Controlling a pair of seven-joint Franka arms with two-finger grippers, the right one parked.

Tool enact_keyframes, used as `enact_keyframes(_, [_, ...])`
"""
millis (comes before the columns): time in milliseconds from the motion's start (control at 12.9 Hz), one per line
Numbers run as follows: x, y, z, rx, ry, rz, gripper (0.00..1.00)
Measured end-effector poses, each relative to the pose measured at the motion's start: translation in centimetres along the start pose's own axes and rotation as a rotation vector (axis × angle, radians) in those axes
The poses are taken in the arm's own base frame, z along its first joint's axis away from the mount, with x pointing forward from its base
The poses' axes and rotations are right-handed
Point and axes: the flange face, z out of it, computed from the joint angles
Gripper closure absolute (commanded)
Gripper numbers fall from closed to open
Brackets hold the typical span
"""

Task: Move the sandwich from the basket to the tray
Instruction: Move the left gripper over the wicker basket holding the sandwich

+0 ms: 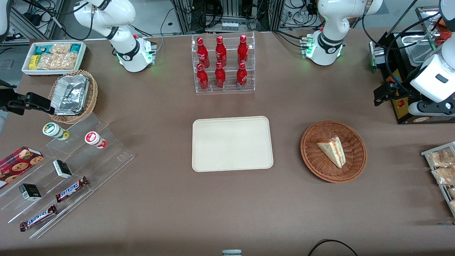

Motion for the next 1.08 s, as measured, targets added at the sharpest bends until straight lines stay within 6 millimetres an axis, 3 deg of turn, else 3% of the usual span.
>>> enact_keyframes(387, [0.3, 0.0, 0.8, 0.000, -0.020, 0.000, 0.00])
enact_keyframes(1085, [7.2, -1.3, 13.4, -0.017, -0.125, -0.028, 0.00])
